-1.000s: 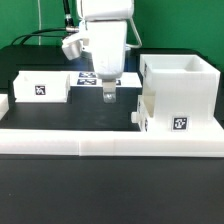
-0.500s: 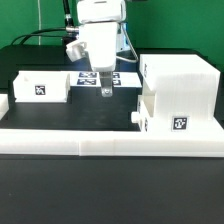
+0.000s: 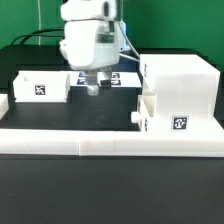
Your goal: Assemble drawer
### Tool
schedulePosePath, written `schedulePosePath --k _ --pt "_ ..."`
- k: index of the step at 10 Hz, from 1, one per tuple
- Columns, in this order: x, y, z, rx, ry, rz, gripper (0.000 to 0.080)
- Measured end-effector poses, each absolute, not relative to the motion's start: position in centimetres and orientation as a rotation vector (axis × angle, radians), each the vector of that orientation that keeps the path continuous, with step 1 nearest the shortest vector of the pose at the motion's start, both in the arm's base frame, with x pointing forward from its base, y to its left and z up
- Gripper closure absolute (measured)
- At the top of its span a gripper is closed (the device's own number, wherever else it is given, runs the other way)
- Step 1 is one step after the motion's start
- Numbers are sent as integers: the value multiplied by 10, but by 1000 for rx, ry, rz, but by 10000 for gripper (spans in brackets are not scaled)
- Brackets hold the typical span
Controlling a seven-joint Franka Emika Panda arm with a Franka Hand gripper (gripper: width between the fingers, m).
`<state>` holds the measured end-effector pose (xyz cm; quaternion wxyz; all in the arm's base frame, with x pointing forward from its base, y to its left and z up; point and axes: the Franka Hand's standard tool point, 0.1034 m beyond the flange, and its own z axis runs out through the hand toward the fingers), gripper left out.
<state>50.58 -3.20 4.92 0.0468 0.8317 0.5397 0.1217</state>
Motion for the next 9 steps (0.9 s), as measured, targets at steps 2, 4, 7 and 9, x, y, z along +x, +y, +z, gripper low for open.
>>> schedulePosePath --k 2,4,7,9 --pt "489 -43 61 2709 1359 383 150" --pt "485 -59 68 2853 1084 368 150" --pt "485 -56 66 2955 854 376 150" --pt "475 -53 60 3073 502 346 150"
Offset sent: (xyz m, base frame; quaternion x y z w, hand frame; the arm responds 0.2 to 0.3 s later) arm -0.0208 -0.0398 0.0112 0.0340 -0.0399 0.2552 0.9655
